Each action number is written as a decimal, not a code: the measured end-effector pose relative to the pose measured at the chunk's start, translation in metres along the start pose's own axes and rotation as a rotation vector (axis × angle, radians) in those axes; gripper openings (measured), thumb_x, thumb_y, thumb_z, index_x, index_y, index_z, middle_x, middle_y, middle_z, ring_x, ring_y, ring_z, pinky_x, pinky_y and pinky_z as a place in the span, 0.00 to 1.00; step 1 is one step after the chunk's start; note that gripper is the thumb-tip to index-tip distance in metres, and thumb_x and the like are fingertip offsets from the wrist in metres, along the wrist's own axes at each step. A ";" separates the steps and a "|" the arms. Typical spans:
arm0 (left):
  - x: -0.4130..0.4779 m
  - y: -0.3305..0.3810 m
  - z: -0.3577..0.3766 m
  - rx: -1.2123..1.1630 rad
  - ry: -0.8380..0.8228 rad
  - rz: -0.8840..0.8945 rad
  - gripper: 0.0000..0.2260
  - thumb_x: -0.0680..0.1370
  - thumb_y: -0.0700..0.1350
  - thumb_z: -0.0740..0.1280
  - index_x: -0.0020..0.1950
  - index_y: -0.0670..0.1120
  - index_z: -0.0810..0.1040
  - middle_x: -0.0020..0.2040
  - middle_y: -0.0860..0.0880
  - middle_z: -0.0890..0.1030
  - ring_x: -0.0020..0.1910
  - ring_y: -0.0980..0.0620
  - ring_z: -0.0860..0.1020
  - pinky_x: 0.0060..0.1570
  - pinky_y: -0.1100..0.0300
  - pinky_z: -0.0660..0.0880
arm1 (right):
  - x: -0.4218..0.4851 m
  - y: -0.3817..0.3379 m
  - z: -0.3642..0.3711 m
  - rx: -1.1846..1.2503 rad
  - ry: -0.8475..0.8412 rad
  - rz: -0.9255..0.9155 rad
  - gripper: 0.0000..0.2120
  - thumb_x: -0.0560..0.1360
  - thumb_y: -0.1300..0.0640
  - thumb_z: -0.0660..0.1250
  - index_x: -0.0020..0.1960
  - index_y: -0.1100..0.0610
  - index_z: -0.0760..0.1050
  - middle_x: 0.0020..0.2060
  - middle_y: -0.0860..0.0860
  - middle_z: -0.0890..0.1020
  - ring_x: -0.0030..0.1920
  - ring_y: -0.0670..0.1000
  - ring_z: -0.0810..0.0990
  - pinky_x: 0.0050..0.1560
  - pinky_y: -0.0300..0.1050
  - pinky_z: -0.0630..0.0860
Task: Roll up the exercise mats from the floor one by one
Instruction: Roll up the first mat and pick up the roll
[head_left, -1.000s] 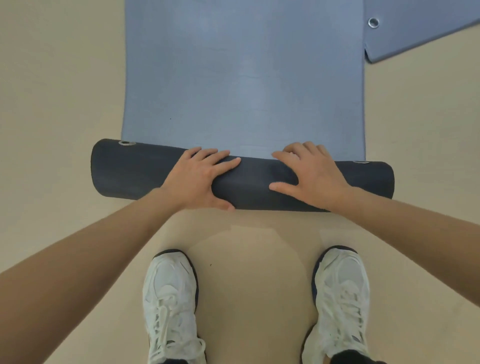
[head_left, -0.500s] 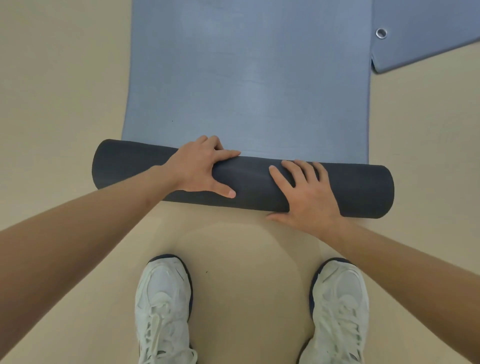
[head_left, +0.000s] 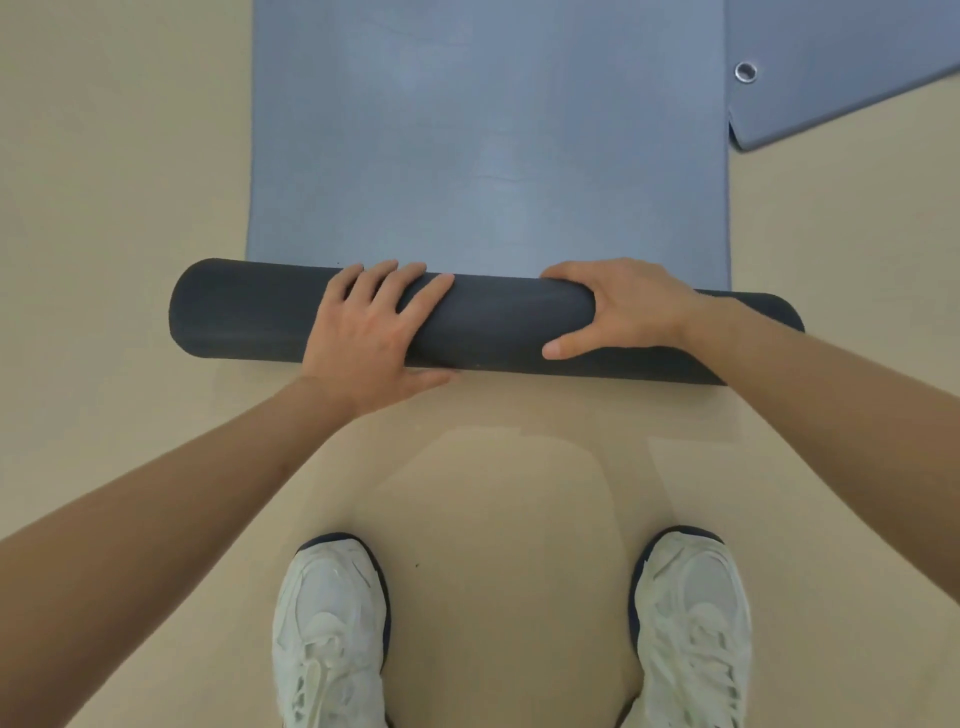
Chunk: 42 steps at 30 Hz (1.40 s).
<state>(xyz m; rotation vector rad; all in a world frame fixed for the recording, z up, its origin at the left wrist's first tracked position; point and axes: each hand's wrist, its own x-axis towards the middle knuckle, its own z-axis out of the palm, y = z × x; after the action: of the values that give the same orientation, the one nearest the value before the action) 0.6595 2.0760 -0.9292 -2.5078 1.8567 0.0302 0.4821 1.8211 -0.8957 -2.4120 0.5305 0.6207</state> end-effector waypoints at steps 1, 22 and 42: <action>0.009 -0.005 -0.001 -0.008 -0.008 0.008 0.45 0.70 0.76 0.64 0.79 0.51 0.65 0.73 0.44 0.73 0.71 0.39 0.72 0.72 0.42 0.64 | 0.003 0.001 -0.003 0.007 0.012 0.017 0.39 0.66 0.27 0.73 0.72 0.39 0.67 0.61 0.40 0.79 0.60 0.50 0.78 0.58 0.51 0.74; 0.085 -0.035 -0.039 -0.125 -0.339 -0.053 0.34 0.70 0.80 0.57 0.63 0.57 0.71 0.42 0.51 0.81 0.42 0.45 0.78 0.46 0.50 0.72 | -0.003 0.006 0.001 -0.563 0.375 0.003 0.41 0.69 0.19 0.49 0.67 0.48 0.65 0.41 0.52 0.75 0.37 0.54 0.73 0.34 0.46 0.67; -0.059 0.021 -0.027 -0.317 -0.382 -0.116 0.37 0.71 0.78 0.54 0.70 0.56 0.72 0.62 0.54 0.80 0.59 0.48 0.79 0.52 0.49 0.75 | -0.062 -0.006 0.068 -0.141 -0.070 -0.054 0.33 0.66 0.18 0.57 0.58 0.39 0.71 0.38 0.44 0.79 0.42 0.48 0.78 0.46 0.50 0.77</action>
<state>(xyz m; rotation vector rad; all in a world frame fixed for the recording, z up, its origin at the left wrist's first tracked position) 0.6220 2.1255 -0.9011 -2.5544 1.6556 0.7990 0.4140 1.8818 -0.9088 -2.5167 0.4028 0.7376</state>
